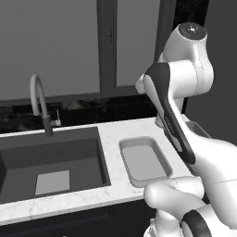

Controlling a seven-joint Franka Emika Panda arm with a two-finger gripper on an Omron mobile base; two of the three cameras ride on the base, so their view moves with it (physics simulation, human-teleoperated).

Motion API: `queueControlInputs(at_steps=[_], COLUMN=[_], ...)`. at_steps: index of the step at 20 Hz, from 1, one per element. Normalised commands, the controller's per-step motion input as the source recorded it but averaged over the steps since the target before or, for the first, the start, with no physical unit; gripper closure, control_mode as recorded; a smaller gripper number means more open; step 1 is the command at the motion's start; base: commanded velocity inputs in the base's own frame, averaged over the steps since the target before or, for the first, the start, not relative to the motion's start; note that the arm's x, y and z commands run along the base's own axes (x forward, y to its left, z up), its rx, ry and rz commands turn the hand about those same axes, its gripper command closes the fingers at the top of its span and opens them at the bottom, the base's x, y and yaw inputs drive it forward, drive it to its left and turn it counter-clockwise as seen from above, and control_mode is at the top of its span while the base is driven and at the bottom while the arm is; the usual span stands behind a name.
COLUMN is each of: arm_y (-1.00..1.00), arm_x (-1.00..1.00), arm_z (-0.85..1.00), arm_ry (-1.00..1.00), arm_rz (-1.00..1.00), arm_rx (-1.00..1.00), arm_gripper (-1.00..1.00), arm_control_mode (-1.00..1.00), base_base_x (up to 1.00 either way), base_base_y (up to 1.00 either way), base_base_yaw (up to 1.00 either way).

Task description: Place one cucumber and one chicken drumstick in each tupperware on the nearby counter, to pack two identical lunches.

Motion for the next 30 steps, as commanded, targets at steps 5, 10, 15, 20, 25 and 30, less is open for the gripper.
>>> queueControlInputs(at_steps=[5, 10, 15, 20, 25, 30], arm_y=[0.00, 0.04, 0.04, 0.17, 0.19, 0.06], arm_x=[0.00, -0.01, -0.14, 0.00, -0.09, -0.09], arm_z=[0.00, -0.07, -0.55, -0.53, -0.68, -0.60], arm_ry=[0.00, 0.00, 0.01, 0.00, 0.05, 0.02], arm_rz=[0.00, 0.00, 0.00, 0.00, 0.00, 0.00], arm_rx=[0.00, 0.00, -0.02, 0.00, -0.04, -0.04], arm_gripper=[1.00, 1.00, 1.00, 1.00, 1.00, 1.00], arm_control_mode=[1.00, -1.00, -1.00, -1.00, -1.00, -1.00], base_base_x=[0.23, 0.00, 0.00, 0.00, 0.00, 0.00], base_base_y=[0.08, 0.00, 0.00, 0.00, 0.00, 0.00], base_base_yaw=[0.00, 0.00, 0.00, 0.00, 0.00, 0.00])
